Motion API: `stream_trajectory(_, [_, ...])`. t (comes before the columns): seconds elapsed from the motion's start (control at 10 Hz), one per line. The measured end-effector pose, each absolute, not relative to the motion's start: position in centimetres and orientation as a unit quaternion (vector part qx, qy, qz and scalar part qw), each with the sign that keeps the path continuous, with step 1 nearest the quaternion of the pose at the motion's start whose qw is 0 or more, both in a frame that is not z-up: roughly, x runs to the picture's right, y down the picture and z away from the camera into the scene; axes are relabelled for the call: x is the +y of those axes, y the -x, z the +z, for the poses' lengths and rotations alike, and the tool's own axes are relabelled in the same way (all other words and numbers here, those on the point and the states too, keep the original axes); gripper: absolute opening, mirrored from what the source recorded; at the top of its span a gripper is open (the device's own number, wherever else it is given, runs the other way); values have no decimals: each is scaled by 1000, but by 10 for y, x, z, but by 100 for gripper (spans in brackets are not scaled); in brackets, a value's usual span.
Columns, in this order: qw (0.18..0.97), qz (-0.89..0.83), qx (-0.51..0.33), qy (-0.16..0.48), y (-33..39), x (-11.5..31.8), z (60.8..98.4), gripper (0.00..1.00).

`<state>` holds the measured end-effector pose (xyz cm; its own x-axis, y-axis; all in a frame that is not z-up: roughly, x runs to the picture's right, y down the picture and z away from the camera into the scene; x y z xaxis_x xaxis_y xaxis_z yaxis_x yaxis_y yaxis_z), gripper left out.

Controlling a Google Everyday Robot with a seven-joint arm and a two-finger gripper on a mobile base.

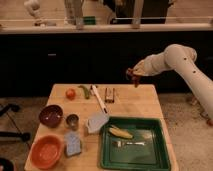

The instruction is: Place grapes in table surface

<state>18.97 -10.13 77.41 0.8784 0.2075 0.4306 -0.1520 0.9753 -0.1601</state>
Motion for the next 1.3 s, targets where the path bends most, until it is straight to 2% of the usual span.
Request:
stream_trajectory(0.4, [965,128,-215,76,-215,-91,805,0])
stream_trajectory(1.3, [966,133,-209,70,-217,-95,803,0])
